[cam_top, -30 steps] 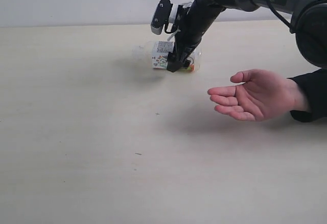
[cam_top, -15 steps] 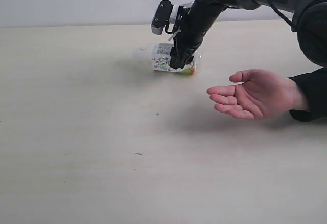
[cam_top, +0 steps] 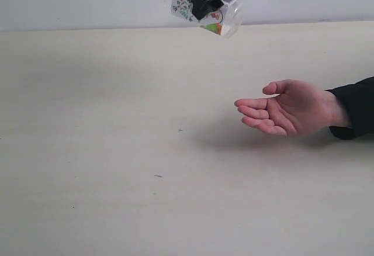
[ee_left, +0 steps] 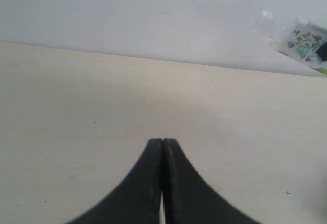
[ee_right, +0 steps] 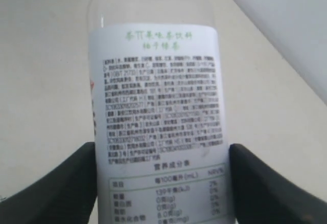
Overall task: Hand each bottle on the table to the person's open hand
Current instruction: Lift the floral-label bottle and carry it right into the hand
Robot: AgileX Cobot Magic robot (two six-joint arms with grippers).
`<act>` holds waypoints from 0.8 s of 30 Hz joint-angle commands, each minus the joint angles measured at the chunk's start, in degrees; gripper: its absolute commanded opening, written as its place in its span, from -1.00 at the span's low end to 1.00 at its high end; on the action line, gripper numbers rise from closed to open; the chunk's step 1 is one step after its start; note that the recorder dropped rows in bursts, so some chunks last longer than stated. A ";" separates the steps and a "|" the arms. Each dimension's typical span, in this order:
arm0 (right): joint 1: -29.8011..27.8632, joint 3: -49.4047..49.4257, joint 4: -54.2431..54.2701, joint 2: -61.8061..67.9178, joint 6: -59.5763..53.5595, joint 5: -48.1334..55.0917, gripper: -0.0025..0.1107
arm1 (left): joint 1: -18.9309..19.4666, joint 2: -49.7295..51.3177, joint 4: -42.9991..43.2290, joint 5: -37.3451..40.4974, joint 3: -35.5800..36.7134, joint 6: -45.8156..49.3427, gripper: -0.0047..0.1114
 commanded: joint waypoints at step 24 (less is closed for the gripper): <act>-0.19 10.06 -13.18 -24.38 27.39 12.08 -0.96 | 0.09 -0.18 -0.01 -0.04 0.17 -0.04 -0.92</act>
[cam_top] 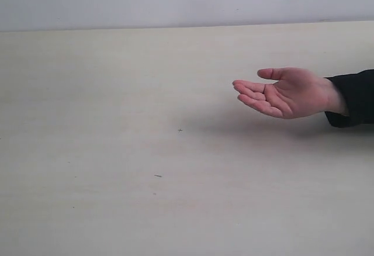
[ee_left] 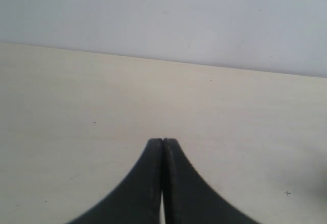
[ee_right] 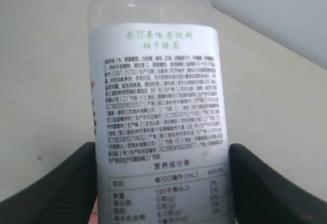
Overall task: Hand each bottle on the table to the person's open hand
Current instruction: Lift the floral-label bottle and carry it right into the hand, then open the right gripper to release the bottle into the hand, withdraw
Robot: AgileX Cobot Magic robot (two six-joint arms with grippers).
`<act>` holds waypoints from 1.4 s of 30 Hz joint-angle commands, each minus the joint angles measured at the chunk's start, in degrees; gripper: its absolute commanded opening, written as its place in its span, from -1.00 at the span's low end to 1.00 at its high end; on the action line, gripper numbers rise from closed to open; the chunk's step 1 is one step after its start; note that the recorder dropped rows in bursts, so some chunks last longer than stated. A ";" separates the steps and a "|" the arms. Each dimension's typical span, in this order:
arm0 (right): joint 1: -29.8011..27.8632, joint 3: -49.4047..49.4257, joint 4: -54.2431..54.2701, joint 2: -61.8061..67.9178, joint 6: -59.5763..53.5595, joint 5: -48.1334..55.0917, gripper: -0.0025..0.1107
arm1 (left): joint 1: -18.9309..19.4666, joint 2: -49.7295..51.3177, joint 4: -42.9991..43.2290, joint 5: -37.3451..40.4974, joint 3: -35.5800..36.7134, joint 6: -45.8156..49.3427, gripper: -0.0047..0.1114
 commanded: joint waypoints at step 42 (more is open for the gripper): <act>-0.19 61.63 -2.90 -22.93 23.73 -30.26 -0.96 | 0.09 -0.18 -0.01 -0.04 0.17 -0.04 -0.92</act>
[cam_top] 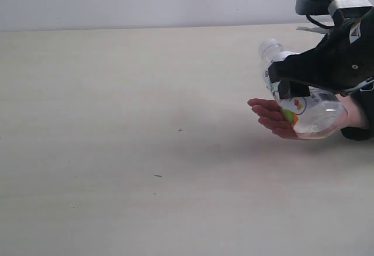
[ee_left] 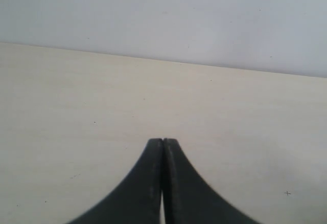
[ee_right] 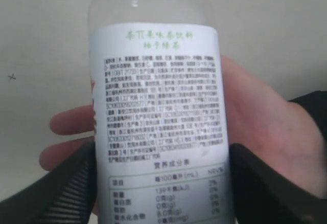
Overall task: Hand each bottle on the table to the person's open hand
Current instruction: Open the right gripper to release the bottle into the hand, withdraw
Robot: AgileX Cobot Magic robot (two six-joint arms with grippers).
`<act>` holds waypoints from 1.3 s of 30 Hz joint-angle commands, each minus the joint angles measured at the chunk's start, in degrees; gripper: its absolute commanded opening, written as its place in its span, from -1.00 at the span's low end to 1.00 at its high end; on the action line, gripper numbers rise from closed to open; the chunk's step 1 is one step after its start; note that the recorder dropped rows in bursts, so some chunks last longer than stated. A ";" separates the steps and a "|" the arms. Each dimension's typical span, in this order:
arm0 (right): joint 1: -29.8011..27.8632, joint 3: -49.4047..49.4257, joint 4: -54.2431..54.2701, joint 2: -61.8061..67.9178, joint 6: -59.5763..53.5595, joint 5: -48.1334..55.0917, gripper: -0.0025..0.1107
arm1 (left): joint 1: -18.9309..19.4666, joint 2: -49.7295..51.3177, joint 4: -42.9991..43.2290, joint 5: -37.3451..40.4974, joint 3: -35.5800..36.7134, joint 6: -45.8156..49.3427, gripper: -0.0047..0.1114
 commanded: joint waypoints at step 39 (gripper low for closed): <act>-0.19 1.57 0.16 -29.30 -5.96 -4.89 -0.08 | 0.09 -0.18 -0.01 -0.04 0.17 -0.04 -0.92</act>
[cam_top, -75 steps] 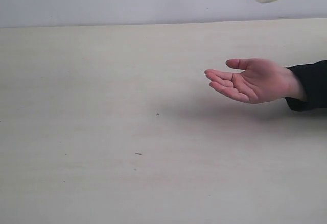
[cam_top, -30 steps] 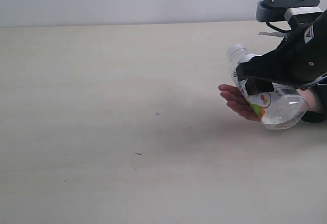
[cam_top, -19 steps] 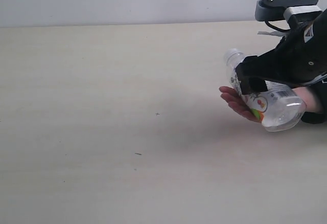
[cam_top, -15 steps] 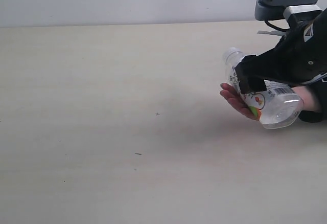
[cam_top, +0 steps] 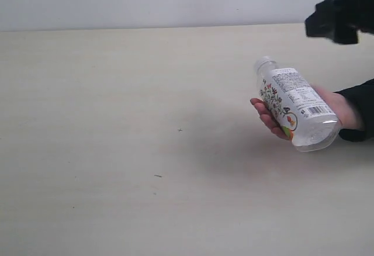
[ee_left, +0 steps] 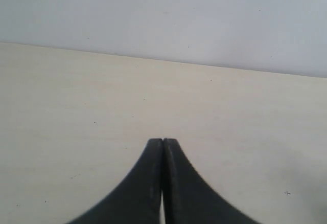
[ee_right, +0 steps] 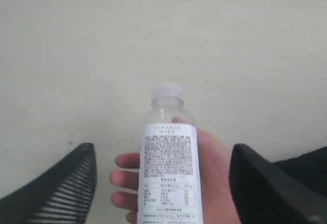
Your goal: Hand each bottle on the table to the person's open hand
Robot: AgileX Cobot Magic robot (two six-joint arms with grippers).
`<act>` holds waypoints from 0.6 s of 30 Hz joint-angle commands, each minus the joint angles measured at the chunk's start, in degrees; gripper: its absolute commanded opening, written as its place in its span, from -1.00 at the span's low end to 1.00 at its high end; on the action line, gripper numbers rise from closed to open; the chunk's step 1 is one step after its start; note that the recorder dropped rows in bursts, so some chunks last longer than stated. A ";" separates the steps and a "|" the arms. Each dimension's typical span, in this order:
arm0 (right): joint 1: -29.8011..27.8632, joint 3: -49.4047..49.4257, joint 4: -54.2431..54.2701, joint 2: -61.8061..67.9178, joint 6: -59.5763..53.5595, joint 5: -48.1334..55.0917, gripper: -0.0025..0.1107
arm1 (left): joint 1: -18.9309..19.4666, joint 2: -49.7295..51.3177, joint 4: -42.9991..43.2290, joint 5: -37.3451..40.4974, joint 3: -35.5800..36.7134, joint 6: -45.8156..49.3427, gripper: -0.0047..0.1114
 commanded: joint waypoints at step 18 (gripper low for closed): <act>-0.19 15.50 2.87 -35.25 -0.46 -5.23 -0.96 | 0.09 -0.18 -0.01 -0.04 0.17 -0.04 -0.92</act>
